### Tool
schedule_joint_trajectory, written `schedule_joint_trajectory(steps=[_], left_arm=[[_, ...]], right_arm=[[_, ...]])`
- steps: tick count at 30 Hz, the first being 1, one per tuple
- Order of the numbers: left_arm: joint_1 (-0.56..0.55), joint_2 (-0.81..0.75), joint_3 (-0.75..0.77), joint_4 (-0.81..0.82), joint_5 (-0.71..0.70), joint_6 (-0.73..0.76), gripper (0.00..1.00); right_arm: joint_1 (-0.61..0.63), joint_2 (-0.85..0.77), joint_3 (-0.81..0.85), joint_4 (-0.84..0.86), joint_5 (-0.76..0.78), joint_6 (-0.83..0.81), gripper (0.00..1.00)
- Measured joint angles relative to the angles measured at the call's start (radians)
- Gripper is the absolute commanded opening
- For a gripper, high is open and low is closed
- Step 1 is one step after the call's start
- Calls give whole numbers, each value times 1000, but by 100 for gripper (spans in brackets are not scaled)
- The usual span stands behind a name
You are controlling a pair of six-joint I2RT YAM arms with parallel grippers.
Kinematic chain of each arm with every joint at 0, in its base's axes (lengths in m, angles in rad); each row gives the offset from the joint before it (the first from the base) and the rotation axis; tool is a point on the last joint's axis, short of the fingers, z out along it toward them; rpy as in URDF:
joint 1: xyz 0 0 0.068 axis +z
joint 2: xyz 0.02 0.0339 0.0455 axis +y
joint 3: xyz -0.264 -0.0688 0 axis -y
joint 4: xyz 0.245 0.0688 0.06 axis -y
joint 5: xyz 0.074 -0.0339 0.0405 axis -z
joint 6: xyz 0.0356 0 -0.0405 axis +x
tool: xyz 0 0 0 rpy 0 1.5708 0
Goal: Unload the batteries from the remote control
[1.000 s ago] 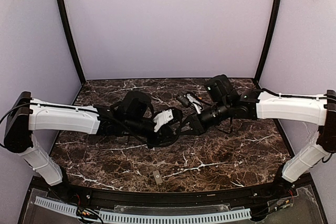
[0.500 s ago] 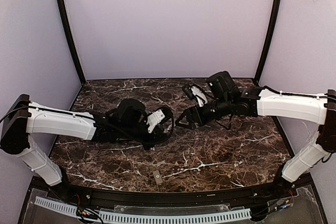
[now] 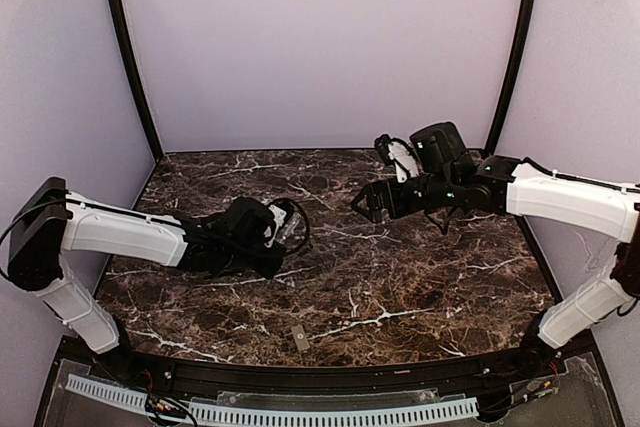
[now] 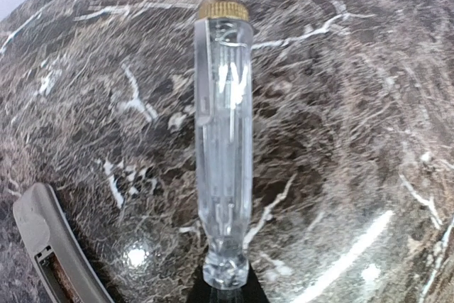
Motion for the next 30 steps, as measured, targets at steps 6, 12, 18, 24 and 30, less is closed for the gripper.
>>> schedule_joint_trajectory(steps=[6,12,18,24,30], left_arm=[[37,98,37,-82,-35,-85,0],[53,183,98,-152,-36,-149,0],[58,220,125,-183,-30,-192,3],[58,239,140,-189,-19,-209,15],[58,243,145,-189,-16,-219,23]], right_arm=[[-1,-4,-3,-5,28,12,99],[-1,-14,-20,-16,32,19,99],[-1,-16,-26,-16,32,19,99],[-1,-22,-44,-17,32,19,99],[-1,-46,-60,-23,32,19,99]])
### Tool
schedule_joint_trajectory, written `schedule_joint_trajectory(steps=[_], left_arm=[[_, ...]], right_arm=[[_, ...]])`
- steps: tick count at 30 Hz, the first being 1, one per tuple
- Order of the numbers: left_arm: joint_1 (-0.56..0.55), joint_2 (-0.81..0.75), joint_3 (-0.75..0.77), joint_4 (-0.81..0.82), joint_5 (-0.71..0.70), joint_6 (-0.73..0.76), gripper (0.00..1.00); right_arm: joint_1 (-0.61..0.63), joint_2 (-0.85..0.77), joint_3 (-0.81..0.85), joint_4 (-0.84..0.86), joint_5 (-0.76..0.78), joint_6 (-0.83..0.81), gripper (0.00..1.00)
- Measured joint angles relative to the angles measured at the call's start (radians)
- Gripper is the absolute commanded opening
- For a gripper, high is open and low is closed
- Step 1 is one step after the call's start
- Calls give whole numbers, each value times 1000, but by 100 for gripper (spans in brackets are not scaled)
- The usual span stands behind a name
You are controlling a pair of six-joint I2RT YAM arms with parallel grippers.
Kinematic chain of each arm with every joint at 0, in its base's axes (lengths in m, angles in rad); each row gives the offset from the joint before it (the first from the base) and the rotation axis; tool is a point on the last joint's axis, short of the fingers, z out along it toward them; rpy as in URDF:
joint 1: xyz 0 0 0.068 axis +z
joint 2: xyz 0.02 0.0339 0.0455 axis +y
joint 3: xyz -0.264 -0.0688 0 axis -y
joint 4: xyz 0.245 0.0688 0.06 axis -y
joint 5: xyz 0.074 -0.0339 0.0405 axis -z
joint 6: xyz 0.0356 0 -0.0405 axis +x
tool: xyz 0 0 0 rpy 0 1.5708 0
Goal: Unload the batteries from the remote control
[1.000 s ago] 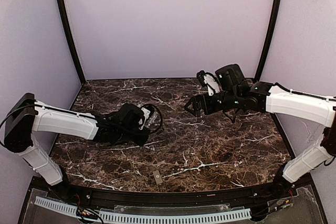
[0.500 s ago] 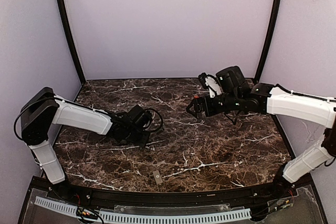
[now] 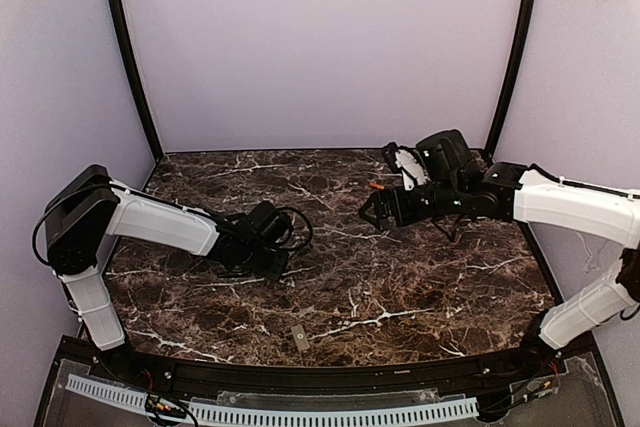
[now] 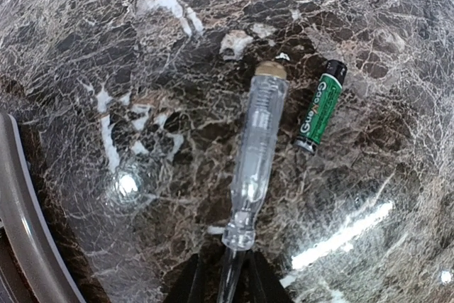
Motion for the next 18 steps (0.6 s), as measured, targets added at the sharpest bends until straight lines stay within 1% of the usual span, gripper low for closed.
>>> schedule_joint_trajectory(steps=[5,9,14,17,18], left_arm=[[0,0,0,0,2,-2,23],[0,0,1,-1,3,-2,26],[0,-16,2,-25,-6,14,38],[9,-77,2,-49,-21,33,42],[14,-110,2,-55,-26,45,46]], right_arm=[[0,-11,0,0,0,0,99],[0,-13,-1,0,13,-1,99],[-2,-19,-1,0,43,-18,99],[-11,-32,-1,-1,80,-40,99],[-16,-41,-1,-1,101,-50,98]])
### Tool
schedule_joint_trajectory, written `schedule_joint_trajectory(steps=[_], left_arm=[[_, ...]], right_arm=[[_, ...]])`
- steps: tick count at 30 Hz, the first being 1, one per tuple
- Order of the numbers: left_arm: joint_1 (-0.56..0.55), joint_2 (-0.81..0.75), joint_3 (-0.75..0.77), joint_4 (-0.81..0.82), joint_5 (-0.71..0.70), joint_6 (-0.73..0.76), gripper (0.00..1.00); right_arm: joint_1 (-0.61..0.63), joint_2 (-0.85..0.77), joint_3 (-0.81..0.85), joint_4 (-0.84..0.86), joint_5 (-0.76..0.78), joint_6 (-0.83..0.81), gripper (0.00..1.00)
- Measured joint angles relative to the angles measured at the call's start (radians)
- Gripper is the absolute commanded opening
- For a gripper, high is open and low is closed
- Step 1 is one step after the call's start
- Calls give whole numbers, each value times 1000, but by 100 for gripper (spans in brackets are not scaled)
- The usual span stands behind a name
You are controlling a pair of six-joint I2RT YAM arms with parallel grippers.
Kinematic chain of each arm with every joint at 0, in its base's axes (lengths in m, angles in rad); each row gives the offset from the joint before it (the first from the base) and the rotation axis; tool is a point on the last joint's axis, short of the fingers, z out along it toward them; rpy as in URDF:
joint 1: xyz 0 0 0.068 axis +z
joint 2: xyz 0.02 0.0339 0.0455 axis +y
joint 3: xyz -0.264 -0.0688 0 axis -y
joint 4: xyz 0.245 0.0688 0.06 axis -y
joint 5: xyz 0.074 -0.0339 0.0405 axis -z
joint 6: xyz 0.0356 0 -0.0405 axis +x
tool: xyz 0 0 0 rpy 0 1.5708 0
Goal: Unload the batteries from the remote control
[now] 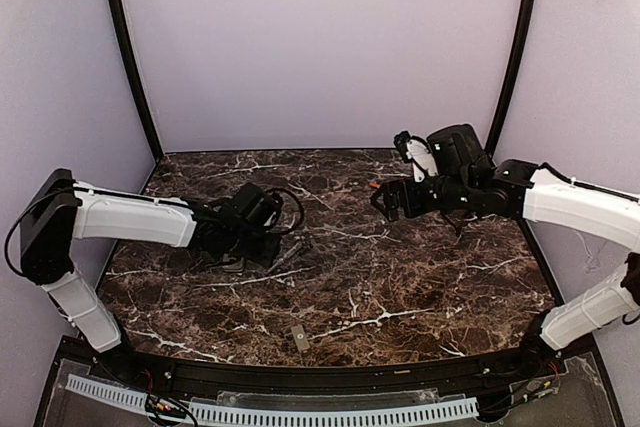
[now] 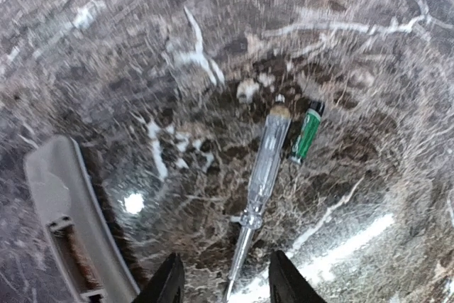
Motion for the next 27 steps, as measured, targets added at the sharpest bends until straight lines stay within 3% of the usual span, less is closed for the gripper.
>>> schedule_joint_trajectory(steps=[2,11,16,21,27], left_arm=[[18,-78,0,-4,-13,23,52],[177,-411,-90,-6,-136,120,58],[278,-484,-163,6,-216,152,62],[314,-542,-269,76,-333,201,75],[343,-559,-385,285,-473,306,83]], right_arm=[[-12,-24,0,0,41,-20,99],[-133,-168,-42,35,214,-79,98],[-219,-217,-132,84,271,-97,99],[-288,-274,-211,151,304,-97,98],[-304,-310,-318,290,391,-108,98]])
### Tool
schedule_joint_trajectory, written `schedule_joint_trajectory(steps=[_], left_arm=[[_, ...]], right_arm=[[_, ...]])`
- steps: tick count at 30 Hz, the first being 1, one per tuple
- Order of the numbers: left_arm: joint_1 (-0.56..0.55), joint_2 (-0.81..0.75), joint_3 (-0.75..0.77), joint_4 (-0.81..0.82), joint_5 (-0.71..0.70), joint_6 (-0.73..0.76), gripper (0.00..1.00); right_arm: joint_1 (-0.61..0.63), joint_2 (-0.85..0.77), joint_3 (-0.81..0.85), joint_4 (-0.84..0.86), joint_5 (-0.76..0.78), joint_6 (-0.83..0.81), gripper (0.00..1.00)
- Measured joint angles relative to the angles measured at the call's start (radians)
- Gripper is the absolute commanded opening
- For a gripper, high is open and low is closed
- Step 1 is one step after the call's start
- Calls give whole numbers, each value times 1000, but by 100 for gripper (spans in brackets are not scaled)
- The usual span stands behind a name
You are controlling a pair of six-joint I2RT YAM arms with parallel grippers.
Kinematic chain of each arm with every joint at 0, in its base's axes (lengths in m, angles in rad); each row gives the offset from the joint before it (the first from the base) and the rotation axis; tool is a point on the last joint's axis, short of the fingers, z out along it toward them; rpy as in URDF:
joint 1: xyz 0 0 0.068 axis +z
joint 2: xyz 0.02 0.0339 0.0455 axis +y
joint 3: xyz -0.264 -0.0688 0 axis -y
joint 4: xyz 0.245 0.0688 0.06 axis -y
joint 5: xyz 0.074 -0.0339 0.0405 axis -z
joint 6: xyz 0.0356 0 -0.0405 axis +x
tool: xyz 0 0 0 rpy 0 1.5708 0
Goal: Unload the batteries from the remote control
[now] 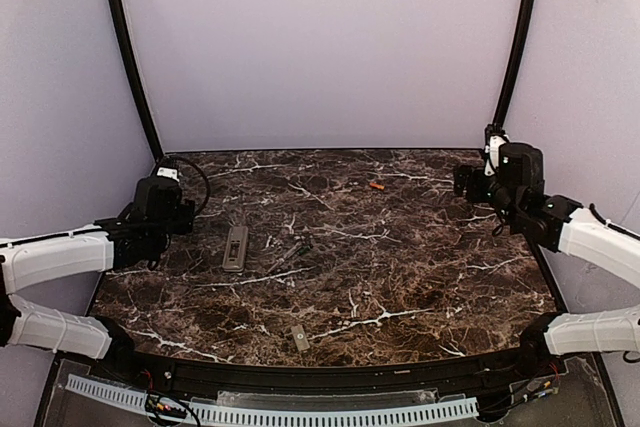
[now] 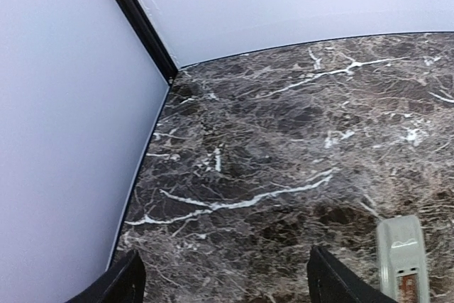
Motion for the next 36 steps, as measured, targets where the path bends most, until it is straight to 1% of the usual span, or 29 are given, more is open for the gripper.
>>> schedule_joint_trajectory(steps=[4,6,10,13,14,17,20,24,25,27,29,30,32,36], left_arm=[[48,2,-89,157,-37,94,88],[84,19,-126,251,-51,145,90],[144,101,-171,415,-58,242,93],[186,158,-219,540,-6,301,94],[201,166,-225,555,6,307,95],[252,201,-243,631,71,312,97],[294,232,-255,718,144,301,98],[332,273,-283,819,237,291,98],[339,287,-285,837,257,290,98],[351,306,-285,856,296,281,99],[369,328,-288,900,341,268,99],[378,346,-291,934,355,262,98],[391,385,-299,989,380,250,99],[408,423,-314,1034,419,231,98]], right_arm=[[-5,-2,-108,113,89,-25,98],[-16,2,-141,143,136,-21,99],[-69,28,-150,188,199,-6,98],[-119,61,-150,209,215,8,99],[-138,75,-151,218,211,8,99],[-185,103,-175,264,174,-5,99],[-212,119,-257,373,149,-59,99],[-241,142,-418,603,92,-170,99],[-257,158,-471,691,68,-200,99],[-286,194,-528,806,31,-236,99],[-316,244,-560,925,-23,-266,99],[-339,282,-580,1022,-75,-278,99],[-377,342,-601,1140,-148,-286,99],[-436,464,-610,1281,-295,-288,99]])
